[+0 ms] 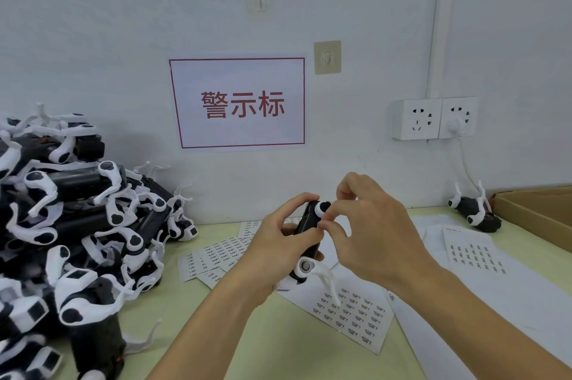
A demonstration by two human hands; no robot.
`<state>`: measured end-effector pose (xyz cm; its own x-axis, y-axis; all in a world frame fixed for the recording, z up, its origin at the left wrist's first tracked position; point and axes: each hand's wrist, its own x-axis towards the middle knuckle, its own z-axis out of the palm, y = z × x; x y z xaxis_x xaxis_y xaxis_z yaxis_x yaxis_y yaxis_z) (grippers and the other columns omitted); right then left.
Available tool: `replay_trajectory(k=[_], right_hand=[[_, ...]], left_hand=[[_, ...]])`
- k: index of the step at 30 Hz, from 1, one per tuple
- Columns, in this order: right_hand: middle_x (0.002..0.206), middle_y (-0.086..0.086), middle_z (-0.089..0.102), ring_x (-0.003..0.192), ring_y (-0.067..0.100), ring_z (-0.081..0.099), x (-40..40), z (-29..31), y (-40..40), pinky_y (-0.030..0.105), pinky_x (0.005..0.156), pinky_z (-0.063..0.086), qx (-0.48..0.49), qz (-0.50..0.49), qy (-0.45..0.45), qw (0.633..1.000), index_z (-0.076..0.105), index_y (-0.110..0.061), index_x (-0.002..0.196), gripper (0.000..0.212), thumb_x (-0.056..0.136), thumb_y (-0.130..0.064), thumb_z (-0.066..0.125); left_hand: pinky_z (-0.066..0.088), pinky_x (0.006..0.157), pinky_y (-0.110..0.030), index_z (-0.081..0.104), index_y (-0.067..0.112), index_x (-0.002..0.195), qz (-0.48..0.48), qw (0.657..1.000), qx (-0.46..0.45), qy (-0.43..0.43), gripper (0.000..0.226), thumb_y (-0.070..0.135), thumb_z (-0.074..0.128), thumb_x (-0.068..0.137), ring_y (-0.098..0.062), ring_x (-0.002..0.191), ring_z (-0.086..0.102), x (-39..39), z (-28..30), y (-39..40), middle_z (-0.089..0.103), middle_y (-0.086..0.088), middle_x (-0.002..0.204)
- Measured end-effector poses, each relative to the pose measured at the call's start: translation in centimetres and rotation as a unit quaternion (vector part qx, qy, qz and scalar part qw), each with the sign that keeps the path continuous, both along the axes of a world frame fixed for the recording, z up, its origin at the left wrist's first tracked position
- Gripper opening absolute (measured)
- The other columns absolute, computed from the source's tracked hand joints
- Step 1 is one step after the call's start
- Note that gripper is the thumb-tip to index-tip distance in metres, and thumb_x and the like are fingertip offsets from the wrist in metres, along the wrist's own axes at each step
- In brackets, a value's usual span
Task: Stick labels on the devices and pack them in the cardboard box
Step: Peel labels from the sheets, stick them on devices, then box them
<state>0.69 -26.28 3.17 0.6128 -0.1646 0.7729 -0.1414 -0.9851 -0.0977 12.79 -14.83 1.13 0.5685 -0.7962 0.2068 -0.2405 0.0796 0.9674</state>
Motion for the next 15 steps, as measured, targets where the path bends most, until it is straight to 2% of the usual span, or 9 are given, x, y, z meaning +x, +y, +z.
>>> replay_trajectory(k=[3,5,7,9,12,15], right_hand=[[0.079,-0.008,0.042,0.067,0.01,0.042,0.3,-0.4,0.3,0.023,0.051,0.036,0.02,-0.032,-0.024,0.999,0.075,-0.019,0.069,0.013,0.079,-0.023,0.082],[0.079,-0.009,0.039,0.066,0.01,0.043,0.6,-0.6,-0.1,0.024,0.052,0.041,0.048,-0.058,-0.03,0.997,0.07,-0.018,0.066,0.025,0.081,-0.035,0.08],[0.084,-0.013,0.038,0.071,0.007,0.047,0.7,-0.7,-0.6,0.021,0.059,0.043,0.095,-0.047,-0.036,0.994,0.064,-0.023,0.072,0.029,0.082,-0.047,0.075],[0.094,-0.017,0.038,0.088,0.003,0.049,0.9,-0.8,-1.0,0.015,0.066,0.039,0.174,0.001,-0.047,0.984,0.057,-0.03,0.087,0.025,0.083,-0.05,0.072],[0.115,-0.017,0.04,0.116,0.005,0.043,1.2,-1.2,-1.4,0.013,0.08,0.035,0.327,0.066,-0.022,0.942,0.049,-0.039,0.113,0.037,0.084,-0.05,0.068],[0.128,-0.015,0.048,0.12,0.006,0.05,1.2,-1.2,-1.4,0.019,0.084,0.038,0.463,0.133,0.02,0.876,0.045,-0.043,0.129,0.052,0.084,-0.053,0.069]], left_hand=[[0.057,0.067,-0.026,0.064,0.052,0.115,0.002,1.0,0.004,0.002,0.043,0.018,0.068,0.09,-0.025,0.075,0.074,0.1,-0.1,0.1,0.072,-0.011,0.093],[0.057,0.068,-0.031,0.064,0.052,0.115,0.003,1.0,0.003,0.02,0.044,0.017,0.069,0.089,-0.026,0.076,0.074,0.1,-0.2,0.3,0.072,-0.016,0.098],[0.055,0.071,-0.037,0.065,0.051,0.116,0.001,0.999,-0.005,0.04,0.045,0.016,0.07,0.087,-0.028,0.078,0.074,0.1,-0.1,0.4,0.073,-0.017,0.1],[0.055,0.072,-0.04,0.065,0.05,0.115,-0.002,0.998,-0.02,0.053,0.045,0.015,0.069,0.088,-0.029,0.079,0.074,0.0,0.1,0.4,0.074,-0.016,0.099],[0.054,0.062,-0.035,0.065,0.048,0.116,-0.014,0.996,-0.039,0.074,0.045,0.011,0.066,0.091,-0.029,0.08,0.074,-0.2,0.4,0.5,0.073,-0.018,0.102],[0.054,0.063,-0.035,0.064,0.046,0.12,-0.031,0.995,-0.056,0.08,0.046,0.012,0.068,0.09,-0.029,0.083,0.073,-0.3,0.5,0.6,0.072,-0.019,0.103]])
